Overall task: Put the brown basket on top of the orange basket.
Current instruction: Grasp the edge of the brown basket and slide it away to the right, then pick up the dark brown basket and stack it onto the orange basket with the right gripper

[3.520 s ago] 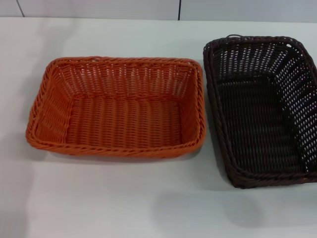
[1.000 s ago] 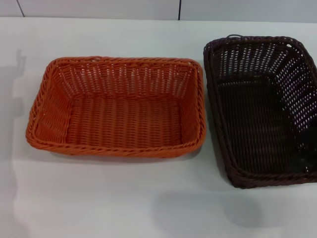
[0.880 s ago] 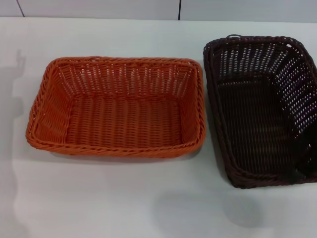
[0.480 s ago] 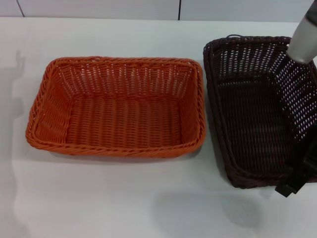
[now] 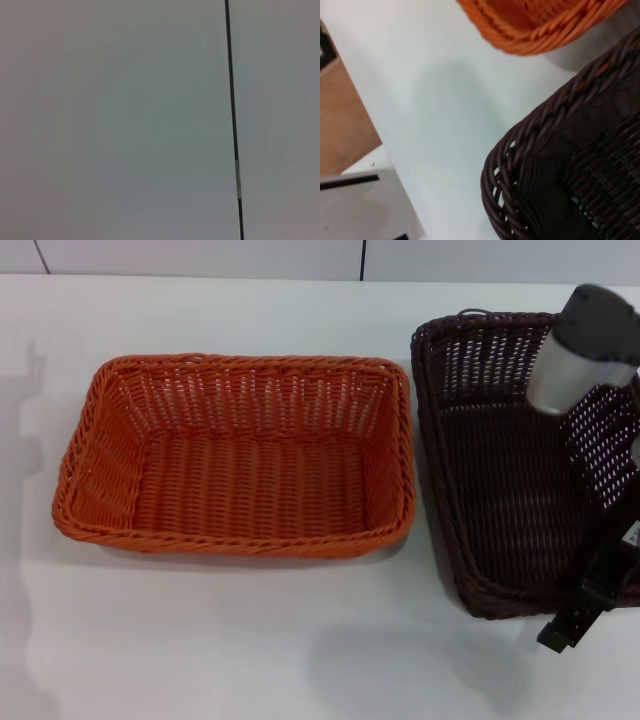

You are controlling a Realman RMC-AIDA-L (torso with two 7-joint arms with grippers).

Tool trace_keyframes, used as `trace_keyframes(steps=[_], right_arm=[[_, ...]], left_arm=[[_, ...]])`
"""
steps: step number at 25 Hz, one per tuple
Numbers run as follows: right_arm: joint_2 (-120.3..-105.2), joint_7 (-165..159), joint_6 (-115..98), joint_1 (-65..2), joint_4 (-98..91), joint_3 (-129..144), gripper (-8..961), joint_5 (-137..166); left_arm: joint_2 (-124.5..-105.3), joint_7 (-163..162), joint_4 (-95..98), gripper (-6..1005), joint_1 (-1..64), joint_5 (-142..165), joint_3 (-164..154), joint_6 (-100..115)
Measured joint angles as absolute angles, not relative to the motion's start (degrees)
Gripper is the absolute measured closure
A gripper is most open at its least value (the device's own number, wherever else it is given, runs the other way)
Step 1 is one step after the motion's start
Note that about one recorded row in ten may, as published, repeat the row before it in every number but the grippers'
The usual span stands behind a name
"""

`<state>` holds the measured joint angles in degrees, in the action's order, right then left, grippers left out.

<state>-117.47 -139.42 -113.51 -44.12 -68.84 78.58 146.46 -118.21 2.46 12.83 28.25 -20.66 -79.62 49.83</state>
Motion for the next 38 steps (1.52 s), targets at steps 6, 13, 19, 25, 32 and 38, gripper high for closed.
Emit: trace_keyframes(steps=[6,13,19,25,32,38], right_arm=[[-117.70,-137.9,-112.7,-44.3,-69.0,80.3,180,146.7],[-117.70,-136.2,-111.2,-44.3,-69.1,80.4,344,146.8],[-117.68,-137.2,-108.5,-44.3,-73.1,79.7,437,147.3],[-117.74,-138.5,-107.3,-46.4,-75.4,78.9,520,147.7],[-117.91,-139.7,-107.6,-49.1,-79.6,78.0,656,151.2],[-117.91,-140.8,-108.6,-52.6,-81.6,76.8,752,153.4]], left_arm=[[-118.21,2.6,12.8,233,28.6,-20.7,-79.0,49.8],[-118.21,2.6,12.8,232,28.8,-20.7,-79.0,49.8],[-118.15,2.7,12.8,232,28.9,-20.7,-78.8,49.8],[-118.12,2.8,12.7,232,29.1,-20.7,-78.4,49.8],[-118.12,2.8,12.4,232,29.2,-20.7,-78.3,49.8],[-118.13,2.6,11.9,232,29.2,-20.7,-78.3,49.8]])
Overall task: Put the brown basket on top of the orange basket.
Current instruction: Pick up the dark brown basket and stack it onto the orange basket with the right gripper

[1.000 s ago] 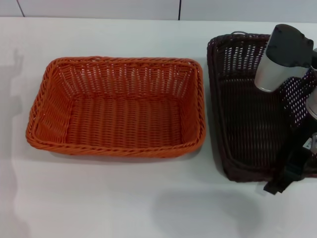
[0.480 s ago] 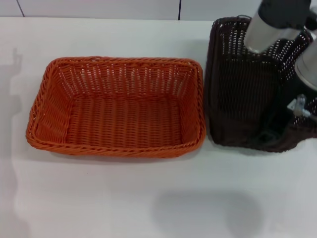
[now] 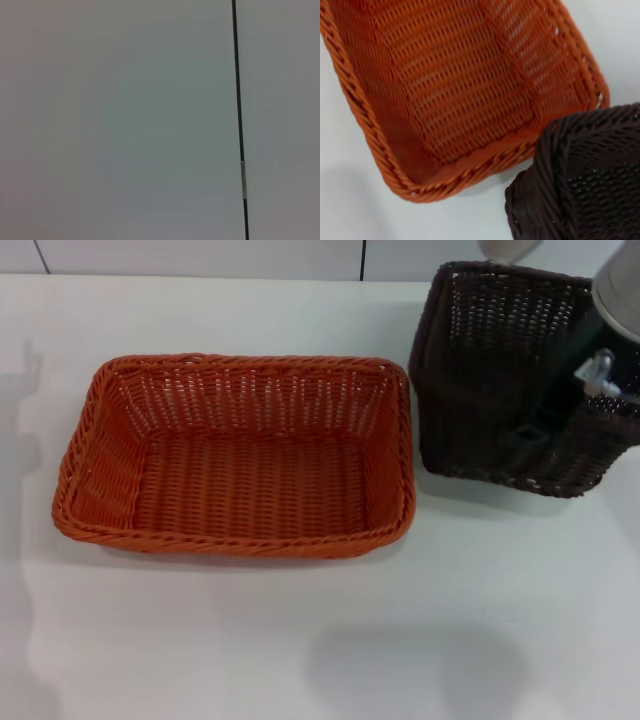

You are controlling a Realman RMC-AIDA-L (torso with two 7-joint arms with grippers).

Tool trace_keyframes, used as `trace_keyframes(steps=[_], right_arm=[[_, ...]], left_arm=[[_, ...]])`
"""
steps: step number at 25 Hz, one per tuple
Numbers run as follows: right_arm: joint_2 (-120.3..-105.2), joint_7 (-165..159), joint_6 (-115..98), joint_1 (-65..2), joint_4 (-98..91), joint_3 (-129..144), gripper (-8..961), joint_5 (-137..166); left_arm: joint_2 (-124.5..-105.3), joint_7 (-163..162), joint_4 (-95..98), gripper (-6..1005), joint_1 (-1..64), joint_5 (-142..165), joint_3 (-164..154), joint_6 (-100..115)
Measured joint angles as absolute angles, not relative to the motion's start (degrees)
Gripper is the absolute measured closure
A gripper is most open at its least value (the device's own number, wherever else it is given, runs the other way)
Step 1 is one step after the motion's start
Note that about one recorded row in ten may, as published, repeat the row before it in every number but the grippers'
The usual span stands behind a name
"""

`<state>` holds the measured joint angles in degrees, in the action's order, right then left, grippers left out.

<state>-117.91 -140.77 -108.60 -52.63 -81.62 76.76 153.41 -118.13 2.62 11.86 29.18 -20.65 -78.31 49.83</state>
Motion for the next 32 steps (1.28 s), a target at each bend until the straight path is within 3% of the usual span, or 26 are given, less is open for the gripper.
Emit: trace_keyframes(steps=[19,32], right_arm=[[-118.79,-140.3,-109.7,-59.7,-92.3,80.6,790,160.7],[-119.12,-123.8,-104.4,-56.5,-100.3,102.6,791,159.8]], left_arm=[[-118.30,2.5,11.8,233,28.8,-20.6,-78.3,49.3],[-118.30,2.5,11.8,232,28.9,-20.6,-78.2,48.4]])
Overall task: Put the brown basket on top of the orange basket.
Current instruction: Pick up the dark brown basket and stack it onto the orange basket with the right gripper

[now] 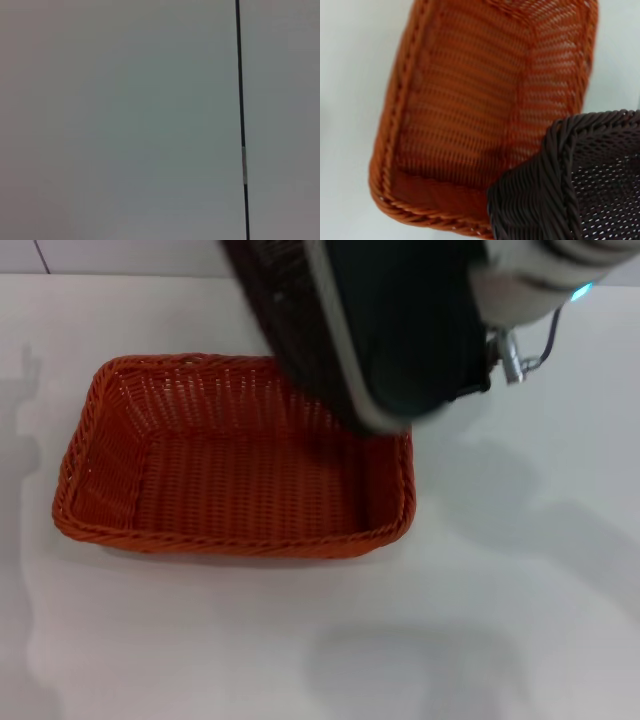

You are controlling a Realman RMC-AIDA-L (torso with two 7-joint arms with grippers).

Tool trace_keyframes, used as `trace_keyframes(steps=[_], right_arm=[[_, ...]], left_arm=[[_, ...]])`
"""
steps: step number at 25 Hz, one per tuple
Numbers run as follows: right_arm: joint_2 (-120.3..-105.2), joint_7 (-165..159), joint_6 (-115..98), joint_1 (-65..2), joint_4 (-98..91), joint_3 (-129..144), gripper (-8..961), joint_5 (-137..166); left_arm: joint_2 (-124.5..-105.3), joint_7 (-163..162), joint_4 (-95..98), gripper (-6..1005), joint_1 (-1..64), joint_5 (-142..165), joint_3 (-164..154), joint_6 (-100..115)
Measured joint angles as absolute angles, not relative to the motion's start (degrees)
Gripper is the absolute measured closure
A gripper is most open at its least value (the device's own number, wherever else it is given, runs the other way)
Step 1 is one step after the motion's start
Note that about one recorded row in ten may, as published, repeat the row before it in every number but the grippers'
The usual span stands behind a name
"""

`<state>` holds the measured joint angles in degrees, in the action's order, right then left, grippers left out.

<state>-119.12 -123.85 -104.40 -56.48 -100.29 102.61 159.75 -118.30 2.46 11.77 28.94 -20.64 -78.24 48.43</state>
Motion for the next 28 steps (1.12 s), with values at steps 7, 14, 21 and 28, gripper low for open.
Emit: trace_keyframes(steps=[7,14,21,28], right_arm=[[-119.25,-113.5,-101.3,-51.0,-107.0,110.8,791,162.8],[-118.95,-106.3,-99.4,-47.8,-109.3,113.0,791,163.7],[-118.19,-101.7,-98.1,-46.0,-110.0,115.8,792,163.8],[-117.64,-100.1,-94.0,-43.3,-114.5,121.2,800,167.2]], left_arm=[[-118.36,2.5,11.7,232,29.1,-20.7,-77.5,46.8],[-118.45,2.5,10.8,233,29.2,-20.7,-76.2,46.0],[-118.39,2.9,10.3,233,29.0,-20.7,-74.4,45.4],[-118.39,2.7,9.7,233,29.0,-20.7,-72.4,44.0]])
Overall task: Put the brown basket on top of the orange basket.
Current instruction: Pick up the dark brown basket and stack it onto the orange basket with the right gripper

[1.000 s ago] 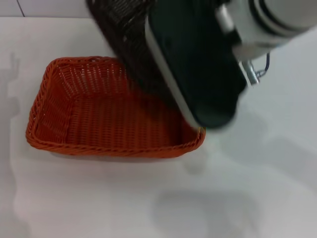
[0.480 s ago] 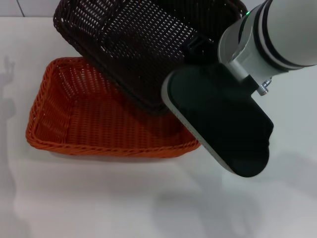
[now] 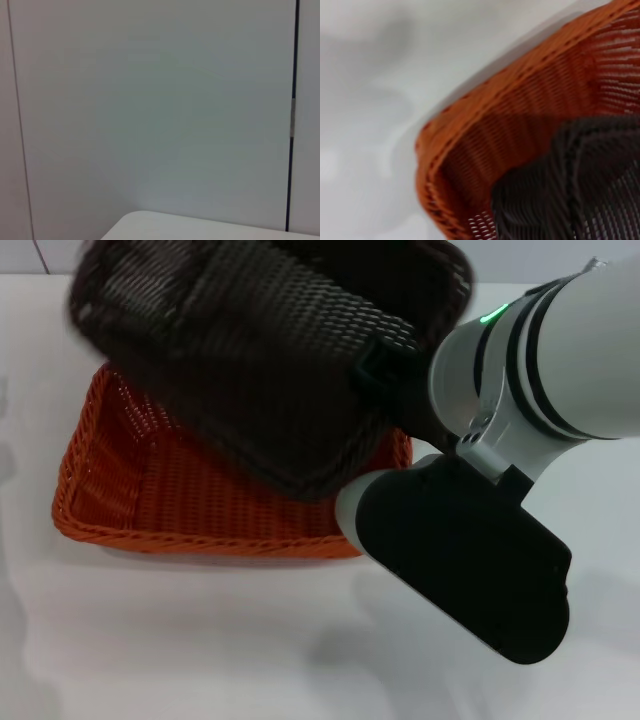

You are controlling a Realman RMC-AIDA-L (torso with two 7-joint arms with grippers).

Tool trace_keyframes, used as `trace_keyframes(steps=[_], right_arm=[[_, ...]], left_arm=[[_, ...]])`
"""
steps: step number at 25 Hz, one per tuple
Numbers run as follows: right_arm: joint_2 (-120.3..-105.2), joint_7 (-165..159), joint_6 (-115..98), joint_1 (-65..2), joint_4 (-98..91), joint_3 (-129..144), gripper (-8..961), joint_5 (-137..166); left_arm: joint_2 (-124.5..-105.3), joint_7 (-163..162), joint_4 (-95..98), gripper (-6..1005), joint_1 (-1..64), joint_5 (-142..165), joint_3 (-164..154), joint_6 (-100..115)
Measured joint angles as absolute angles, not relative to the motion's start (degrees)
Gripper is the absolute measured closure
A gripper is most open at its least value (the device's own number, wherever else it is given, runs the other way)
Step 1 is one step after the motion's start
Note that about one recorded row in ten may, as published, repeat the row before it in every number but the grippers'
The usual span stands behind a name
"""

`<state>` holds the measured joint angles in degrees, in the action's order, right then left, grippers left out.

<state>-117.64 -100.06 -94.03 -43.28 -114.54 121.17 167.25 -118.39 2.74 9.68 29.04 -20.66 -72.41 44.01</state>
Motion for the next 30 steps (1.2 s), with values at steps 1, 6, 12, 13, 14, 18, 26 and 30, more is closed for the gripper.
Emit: trace_keyframes(steps=[1,6,12,13,14,18,26,30], right_arm=[[-117.64,-100.1,-94.0,-43.3,-114.5,121.2,800,167.2],[-117.43,-100.0,-93.7,-42.5,-117.4,121.1,801,167.3],[-118.05,-100.6,-95.6,-41.5,-117.1,123.6,801,167.2],[-118.07,-100.7,-95.8,-41.3,-117.3,123.8,801,167.2],[-118.07,-100.8,-95.9,-41.1,-117.5,123.9,801,167.1],[-118.15,-100.8,-95.9,-40.9,-117.6,124.3,801,167.0],[-118.20,-100.7,-96.5,-40.6,-117.3,126.8,799,166.9],[-118.05,-100.0,-96.1,-40.6,-115.9,127.1,800,167.0]], left_arm=[[-118.39,2.7,9.7,233,29.0,-20.7,-72.4,44.0],[-118.44,2.7,9.4,233,29.1,-20.7,-72.3,43.7],[-118.43,2.5,8.2,232,29.2,-20.7,-72.3,43.2],[-118.43,2.5,8.2,232,29.2,-20.7,-72.3,43.1],[-118.42,2.5,8.2,232,29.2,-20.7,-72.3,43.0],[-118.41,2.5,8.2,232,29.4,-20.6,-72.2,42.5],[-118.39,2.5,8.2,232,29.4,-20.7,-72.2,42.4],[-118.49,2.5,8.2,232,29.4,-20.7,-72.2,42.4]])
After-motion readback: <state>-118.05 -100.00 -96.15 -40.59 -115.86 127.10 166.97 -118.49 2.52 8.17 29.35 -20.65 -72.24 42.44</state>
